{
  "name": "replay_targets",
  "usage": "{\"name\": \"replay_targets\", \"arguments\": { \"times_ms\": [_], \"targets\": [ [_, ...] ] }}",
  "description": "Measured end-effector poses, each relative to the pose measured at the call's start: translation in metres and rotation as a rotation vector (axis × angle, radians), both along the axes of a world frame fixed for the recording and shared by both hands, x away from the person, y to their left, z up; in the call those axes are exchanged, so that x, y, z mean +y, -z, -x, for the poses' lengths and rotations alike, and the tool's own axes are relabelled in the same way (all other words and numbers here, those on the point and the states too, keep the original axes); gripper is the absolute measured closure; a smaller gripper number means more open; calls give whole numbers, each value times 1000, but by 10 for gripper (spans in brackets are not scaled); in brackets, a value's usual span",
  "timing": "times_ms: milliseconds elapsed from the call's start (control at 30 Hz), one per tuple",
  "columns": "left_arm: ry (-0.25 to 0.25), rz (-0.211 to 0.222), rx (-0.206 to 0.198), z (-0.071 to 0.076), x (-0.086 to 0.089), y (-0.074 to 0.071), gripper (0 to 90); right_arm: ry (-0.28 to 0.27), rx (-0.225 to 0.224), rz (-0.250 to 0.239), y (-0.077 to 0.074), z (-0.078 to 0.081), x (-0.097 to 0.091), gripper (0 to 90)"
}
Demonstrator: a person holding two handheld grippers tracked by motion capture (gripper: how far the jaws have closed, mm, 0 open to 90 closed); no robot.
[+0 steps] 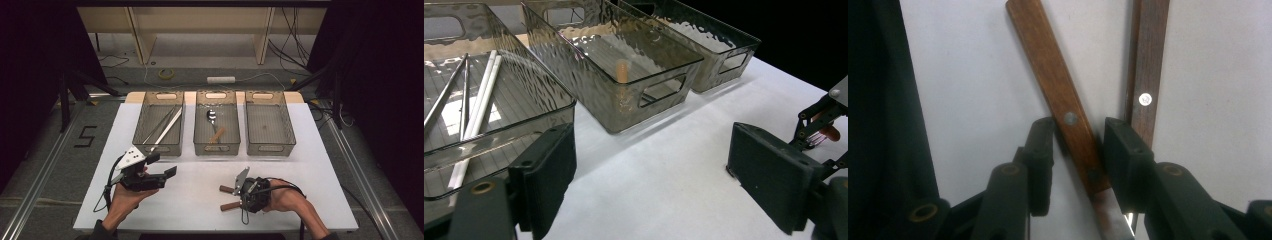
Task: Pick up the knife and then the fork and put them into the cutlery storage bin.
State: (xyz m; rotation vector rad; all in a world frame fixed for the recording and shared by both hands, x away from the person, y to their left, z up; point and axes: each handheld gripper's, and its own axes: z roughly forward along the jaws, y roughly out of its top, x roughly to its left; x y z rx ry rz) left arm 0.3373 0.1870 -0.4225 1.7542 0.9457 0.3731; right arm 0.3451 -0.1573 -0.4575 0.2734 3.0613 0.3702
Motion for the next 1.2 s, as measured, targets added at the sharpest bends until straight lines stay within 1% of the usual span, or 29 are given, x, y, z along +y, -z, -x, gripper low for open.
{"name": "replay_targets", "arguments": {
  "times_ms": [33, 67, 300, 333, 467, 533, 567, 600, 700, 900, 1033, 1100, 1200],
  "targets": [
    [0, 0, 1, 0, 0, 0, 189, -7, -4, -2, 0, -1, 0, 677],
    [0, 0, 1, 0, 0, 0, 190, 2, -1, -4, 0, 0, 1, 678],
    [5, -5, 2, 0, 0, 0, 190, -35, -3, 4, 0, -1, 2, 700],
    [6, -5, 2, 0, 0, 0, 190, -49, -5, 3, 0, -2, 2, 704],
    [6, -3, 1, 0, 0, 0, 191, -60, 3, 7, 0, -3, 3, 727],
    [6, -2, 1, 0, 0, 0, 191, -78, 5, 12, -1, -4, 3, 739],
    [6, -2, 2, 0, 0, 0, 191, -72, 5, 6, 0, -4, 3, 744],
    [7, -1, 2, 0, 0, 0, 191, -82, 5, 10, 0, -5, 3, 749],
    [6, -1, 2, 1, 0, 0, 191, -89, 10, 1, 0, -5, 3, 764],
    [1, 7, 5, 1, 0, -1, 192, -102, 10, 12, -1, -5, 3, 769],
    [2, 8, 4, 1, 1, -1, 193, -98, 5, 7, -3, -5, 3, 772],
    [1, 11, 5, 1, 2, -1, 193, -77, 7, -1, -6, -4, 3, 773],
    [-2, 20, 4, 1, 3, -2, 193, -55, -10, -32, -11, -6, 1, 773]
  ]
}}
